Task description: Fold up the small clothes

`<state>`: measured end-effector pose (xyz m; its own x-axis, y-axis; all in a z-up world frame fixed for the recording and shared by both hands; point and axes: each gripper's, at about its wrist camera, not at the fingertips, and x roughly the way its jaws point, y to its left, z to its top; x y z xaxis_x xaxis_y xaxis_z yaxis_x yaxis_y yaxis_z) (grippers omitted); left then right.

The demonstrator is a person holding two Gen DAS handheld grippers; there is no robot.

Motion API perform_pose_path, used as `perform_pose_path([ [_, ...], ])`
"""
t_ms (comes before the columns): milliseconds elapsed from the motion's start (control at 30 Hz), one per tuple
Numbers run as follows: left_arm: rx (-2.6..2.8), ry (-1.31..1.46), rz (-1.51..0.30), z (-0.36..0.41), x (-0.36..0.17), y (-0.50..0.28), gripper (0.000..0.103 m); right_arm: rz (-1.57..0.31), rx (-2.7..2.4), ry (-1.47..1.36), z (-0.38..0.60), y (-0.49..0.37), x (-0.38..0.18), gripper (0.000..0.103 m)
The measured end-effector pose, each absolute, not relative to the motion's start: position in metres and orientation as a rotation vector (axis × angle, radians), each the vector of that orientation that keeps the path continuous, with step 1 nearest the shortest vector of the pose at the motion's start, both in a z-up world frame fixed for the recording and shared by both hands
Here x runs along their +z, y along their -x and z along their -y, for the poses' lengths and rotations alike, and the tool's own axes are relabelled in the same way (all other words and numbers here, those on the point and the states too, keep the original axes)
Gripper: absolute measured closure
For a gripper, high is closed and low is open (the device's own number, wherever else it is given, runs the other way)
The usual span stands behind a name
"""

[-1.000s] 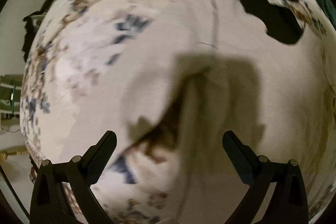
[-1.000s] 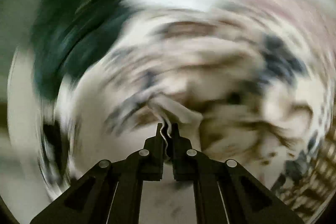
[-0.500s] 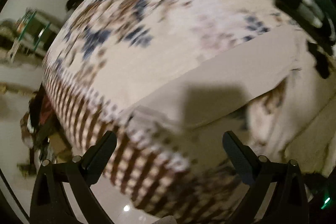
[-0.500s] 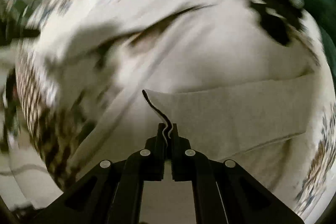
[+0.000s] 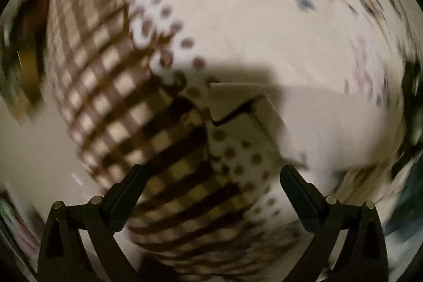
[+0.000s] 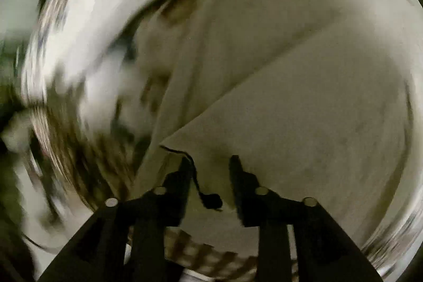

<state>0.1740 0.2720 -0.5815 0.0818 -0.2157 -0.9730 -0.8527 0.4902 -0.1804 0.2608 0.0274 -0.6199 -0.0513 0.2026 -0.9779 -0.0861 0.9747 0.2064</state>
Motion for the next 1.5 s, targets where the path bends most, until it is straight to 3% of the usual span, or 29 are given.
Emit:
perform_pose_path([
  [200, 0.657, 1.359, -1.369, -0.293, -0.614, -0.173, 0.0, -1.547, 0.045, -0.177, 0.016, -0.247, -0.613, 0.058],
  [467, 0.798, 0.93, -1.662, -0.263, -0.612, -0.115, 0.0, -1.553, 0.105, -0.117, 0.015, -0.212, -0.61, 0.058],
  [633, 0.778, 1.231, -1.422, -0.272, -0.596, -0.096, 0.002, -1.514, 0.12, -0.066, 0.028, -0.213, -0.597, 0.058],
  [733, 0.799, 1.198, -1.393, -0.277, -0.602, -0.124, 0.002, -1.525, 0.087, -0.122, 0.057, -0.218, -0.591, 0.058],
  [767, 0.812, 1.155, -1.4, -0.278, -0.606, -0.131, 0.01, -1.533, 0.074, -0.159, 0.067, -0.215, -0.593, 0.058],
  [800, 0.826, 1.09, -1.396, -0.278, -0.609, -0.141, 0.039, -1.542, 0.065, -0.18, 0.077, -0.217, -0.594, 0.058],
  [833, 0.842, 1.036, -1.401, -0.277, -0.61, -0.147, 0.051, -1.55, 0.052, -0.2, 0.085, -0.217, -0.595, 0.058],
  [900, 0.865, 0.888, -1.398, -0.27, -0.602, -0.162, 0.094, -1.547, 0.029, -0.229, 0.101, -0.215, -0.595, 0.058],
  [933, 0.87, 0.831, -1.397, -0.266, -0.596, -0.165, 0.1, -1.541, 0.021, -0.226, 0.104, -0.22, -0.594, 0.058],
  [1133, 0.682, 0.455, -1.212, -0.209, -0.505, -0.183, 0.102, -1.492, -0.029, -0.216, 0.16, -0.214, -0.574, 0.058],
  [1233, 0.441, 0.241, -1.152, -0.13, -0.457, -0.22, 0.102, -1.495, -0.073, -0.264, 0.193, -0.208, -0.571, 0.058],
  [1500, -0.233, -0.157, -1.211, 0.125, -0.464, -0.186, 0.102, -1.516, -0.145, -0.262, 0.281, -0.168, -0.575, 0.058],
])
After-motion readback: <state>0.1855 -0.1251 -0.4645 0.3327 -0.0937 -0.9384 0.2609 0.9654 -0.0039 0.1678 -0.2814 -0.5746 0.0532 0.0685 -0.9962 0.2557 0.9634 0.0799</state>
